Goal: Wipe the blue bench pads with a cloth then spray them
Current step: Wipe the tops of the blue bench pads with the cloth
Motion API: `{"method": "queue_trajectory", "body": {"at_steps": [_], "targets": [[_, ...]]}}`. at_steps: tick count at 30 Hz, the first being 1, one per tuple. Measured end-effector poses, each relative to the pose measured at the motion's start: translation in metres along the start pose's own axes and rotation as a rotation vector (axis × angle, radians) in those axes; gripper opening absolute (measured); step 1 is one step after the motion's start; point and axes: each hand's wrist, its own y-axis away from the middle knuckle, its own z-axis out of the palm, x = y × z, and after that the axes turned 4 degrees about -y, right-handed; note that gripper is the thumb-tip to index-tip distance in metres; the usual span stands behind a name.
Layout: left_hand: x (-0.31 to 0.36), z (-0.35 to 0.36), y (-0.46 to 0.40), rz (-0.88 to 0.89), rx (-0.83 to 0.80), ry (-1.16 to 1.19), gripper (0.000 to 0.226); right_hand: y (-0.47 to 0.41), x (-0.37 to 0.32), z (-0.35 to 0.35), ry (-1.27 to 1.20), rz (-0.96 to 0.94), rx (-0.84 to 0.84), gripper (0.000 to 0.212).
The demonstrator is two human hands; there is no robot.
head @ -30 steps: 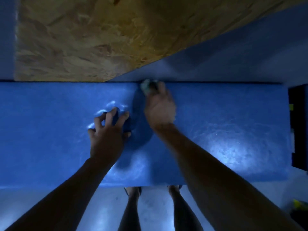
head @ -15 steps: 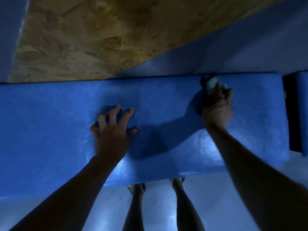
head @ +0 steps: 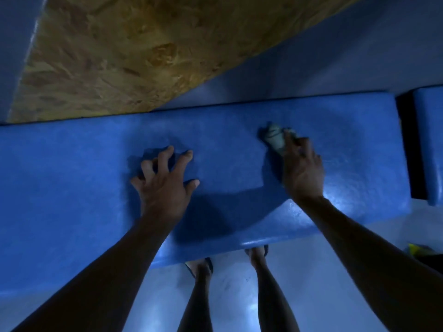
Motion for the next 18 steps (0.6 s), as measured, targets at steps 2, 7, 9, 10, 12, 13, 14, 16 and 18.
{"method": "queue_trajectory", "body": {"at_steps": [2,7,9,10,12,13,14,16,18], "targets": [[-0.001,0.000,0.000,0.001,-0.014,0.002,0.062,0.005,-0.003,0.004,-0.030,0.225,0.068,0.063],[0.000,-0.001,0.002,0.010,-0.030,-0.025,0.062,0.061,-0.115,0.035,-0.157,0.166,0.043,0.065],[-0.002,-0.001,0.000,0.009,-0.060,-0.038,0.065,0.097,-0.148,0.035,-0.171,-0.057,-0.067,0.064],[-0.002,-0.002,0.000,0.010,-0.072,-0.038,0.065,0.108,-0.148,0.033,-0.179,-0.171,-0.110,0.064],[-0.002,-0.002,0.001,0.013,-0.065,-0.022,0.063,0.106,-0.116,0.025,-0.158,-0.381,-0.150,0.061],[-0.001,-0.003,0.001,0.011,-0.060,-0.006,0.062,0.101,-0.092,0.022,-0.120,-0.419,-0.162,0.061],[0.001,-0.004,0.000,0.003,-0.062,0.006,0.061,0.096,-0.064,0.018,-0.098,-0.384,-0.161,0.061],[0.004,-0.004,0.000,-0.017,-0.069,0.002,0.061,0.081,-0.007,0.004,-0.092,-0.143,-0.113,0.060],[0.006,-0.003,0.000,-0.029,-0.069,-0.006,0.060,0.072,0.027,-0.012,-0.078,0.179,-0.034,0.063]]}}
